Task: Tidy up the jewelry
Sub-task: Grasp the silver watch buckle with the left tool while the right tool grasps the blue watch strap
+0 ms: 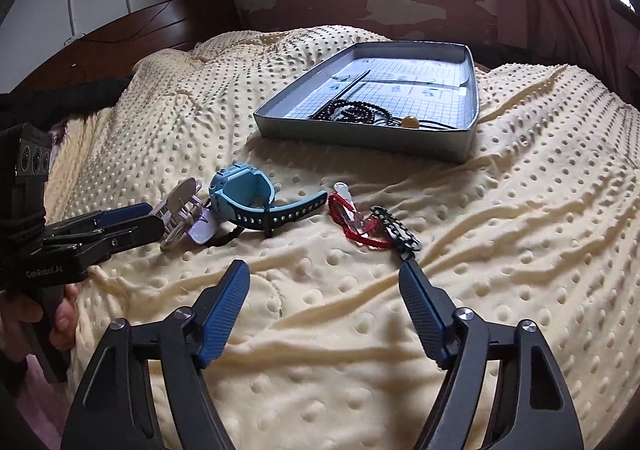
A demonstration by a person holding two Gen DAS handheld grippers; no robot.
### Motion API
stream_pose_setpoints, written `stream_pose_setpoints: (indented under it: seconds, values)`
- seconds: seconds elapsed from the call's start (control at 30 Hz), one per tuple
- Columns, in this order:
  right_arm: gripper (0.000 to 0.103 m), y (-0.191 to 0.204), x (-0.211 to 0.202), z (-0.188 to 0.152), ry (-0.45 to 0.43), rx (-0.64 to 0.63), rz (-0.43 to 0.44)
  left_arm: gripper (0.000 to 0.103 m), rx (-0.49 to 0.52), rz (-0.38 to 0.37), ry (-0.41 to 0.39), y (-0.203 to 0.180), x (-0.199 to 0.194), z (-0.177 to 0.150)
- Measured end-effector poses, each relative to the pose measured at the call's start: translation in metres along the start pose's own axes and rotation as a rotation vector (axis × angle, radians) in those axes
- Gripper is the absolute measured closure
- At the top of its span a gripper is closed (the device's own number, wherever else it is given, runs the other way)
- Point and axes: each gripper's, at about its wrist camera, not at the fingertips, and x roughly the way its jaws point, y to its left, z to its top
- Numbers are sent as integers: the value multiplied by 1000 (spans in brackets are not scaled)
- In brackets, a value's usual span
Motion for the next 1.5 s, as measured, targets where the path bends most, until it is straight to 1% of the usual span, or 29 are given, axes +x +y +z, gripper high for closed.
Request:
stream_pose_setpoints:
  seconds: [0.03,0.07,0.1,0.13,0.23,0.33,0.4,0.47,0.5,0.57,0.8,0.93,1.03,1.23,1.37,1.43,1.5]
  values:
    - [34,1,2,1,1,-1,4,43,-6,-2,2,1,1,0]
    - [38,2,3,2,1,-4,9,46,-12,-4,6,1,3,0]
    - [42,3,5,4,2,-6,17,51,-18,-7,12,2,4,0]
    - [44,4,8,5,3,-7,23,56,-25,-8,19,3,6,0]
    - [50,7,14,8,7,-9,42,61,-30,-18,24,3,9,0]
    - [53,11,18,9,14,-16,58,63,-21,-18,21,1,9,0]
    - [58,14,20,10,18,-19,67,64,-28,-20,18,2,10,0]
    - [61,17,24,12,23,-20,77,64,-43,-23,11,4,9,0]
    - [65,18,25,12,26,-20,82,64,-48,-22,6,5,8,0]
    - [67,22,30,15,30,-17,94,65,-54,-16,-2,6,6,0]
    - [67,32,43,23,39,-11,116,65,-93,42,-26,15,0,1]
    - [67,31,54,24,56,16,129,65,-127,74,-49,24,-5,3]
    - [67,29,61,26,64,44,149,65,-160,83,-57,33,-7,5]
    - [62,25,72,31,61,99,195,65,-194,92,-60,43,-8,7]
    - [55,21,72,33,48,145,238,65,-196,91,-59,43,-8,7]
    - [54,22,71,32,44,156,256,65,-198,90,-60,44,-8,7]
    - [49,23,71,33,42,164,268,65,-200,89,-60,44,-8,7]
